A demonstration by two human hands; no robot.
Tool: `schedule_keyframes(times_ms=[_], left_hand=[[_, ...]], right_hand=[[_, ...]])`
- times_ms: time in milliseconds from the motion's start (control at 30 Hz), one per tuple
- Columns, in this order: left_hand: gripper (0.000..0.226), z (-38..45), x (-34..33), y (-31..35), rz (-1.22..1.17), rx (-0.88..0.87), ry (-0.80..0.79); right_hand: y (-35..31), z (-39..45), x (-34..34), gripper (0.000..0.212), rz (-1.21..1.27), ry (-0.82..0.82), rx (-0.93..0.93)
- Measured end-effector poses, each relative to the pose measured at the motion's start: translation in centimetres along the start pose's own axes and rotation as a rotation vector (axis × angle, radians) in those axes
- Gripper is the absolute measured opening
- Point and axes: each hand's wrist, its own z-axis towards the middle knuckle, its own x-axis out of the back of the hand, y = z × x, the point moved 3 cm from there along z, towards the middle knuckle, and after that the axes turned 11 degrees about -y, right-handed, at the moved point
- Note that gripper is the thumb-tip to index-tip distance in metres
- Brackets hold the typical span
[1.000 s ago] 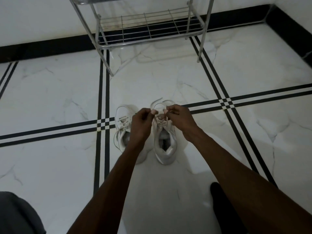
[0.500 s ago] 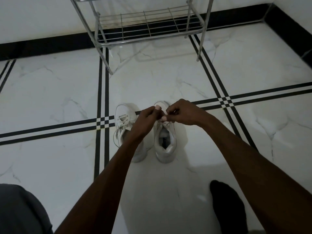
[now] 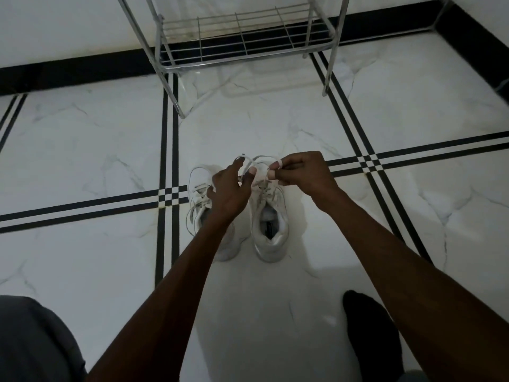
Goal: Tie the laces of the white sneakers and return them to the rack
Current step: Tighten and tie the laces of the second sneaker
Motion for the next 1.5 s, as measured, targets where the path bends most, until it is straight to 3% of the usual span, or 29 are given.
schedule_keyframes(times_ms=[133,267,333,433,533,633,733,767,833,900,967,1033,1233,1367,1500], left_hand=[[0.043,-1.1,1.1,3.2,-0.471,0.024,-0.056],[0.031,-1.3,1.3,4.3,-0.529,-0.019,-0.003],[0.026,-1.4,2.2,3.1,-0.37,-0.016,0.133],[0.018,-1.9,4.4,0.0,0.201,0.081,0.395],[0.016,-3.2,4.9,-2.3,0.471,0.286,0.473],[0.025,-3.6,4.4,-2.1,0.477,0.279,0.478],[0.055,-3.4,3.6,-0.1,0.517,0.172,0.556],[0.052,-3.2,3.0,0.7,0.552,0.083,0.535],[0.041,-2.6,1.2,1.9,0.64,-0.089,0.324],[0.045,-2.1,-0.7,1.7,0.74,-0.141,0.075],[0.052,-2.0,-1.8,1.0,0.813,-0.108,-0.039],[0.046,-1.9,-2.0,0.6,0.83,-0.078,-0.036],[0.025,-1.9,-1.8,0.1,0.925,-0.135,0.035],[0.049,-3.1,-2.1,-1.1,1.002,-0.225,0.055],[0.05,-3.4,-2.1,-0.9,1.055,-0.155,0.016]], right_hand=[[-0.6,-0.2,-1.0,0.03,0.153,-0.077,-0.05],[-1.0,-0.3,-1.7,0.035,0.224,-0.102,-0.083],[-0.1,0.1,-0.9,0.028,0.202,-0.013,-0.169],[4.2,0.0,1.7,0.014,0.087,0.231,-0.459],[7.9,-1.3,2.8,0.029,0.02,0.305,-0.648],[8.6,-1.8,2.6,0.039,-0.048,0.292,-0.611],[6.8,-1.7,3.1,0.057,-0.449,0.292,-0.442],[6.1,-1.5,3.1,0.06,-0.531,0.273,-0.341],[4.8,-1.2,2.3,0.058,-0.555,0.1,-0.159],[4.6,-0.9,1.0,0.041,-0.616,-0.088,-0.065],[5.2,-0.7,0.0,0.018,-0.648,-0.142,-0.044],[5.6,-0.6,-0.5,0.006,-0.626,-0.114,-0.07],[4.6,-0.6,-0.3,0.021,-0.596,-0.107,-0.062],[6.6,-0.7,0.6,0.016,-0.622,-0.031,-0.241],[7.8,-1.1,0.2,0.017,-0.733,0.035,-0.406]])
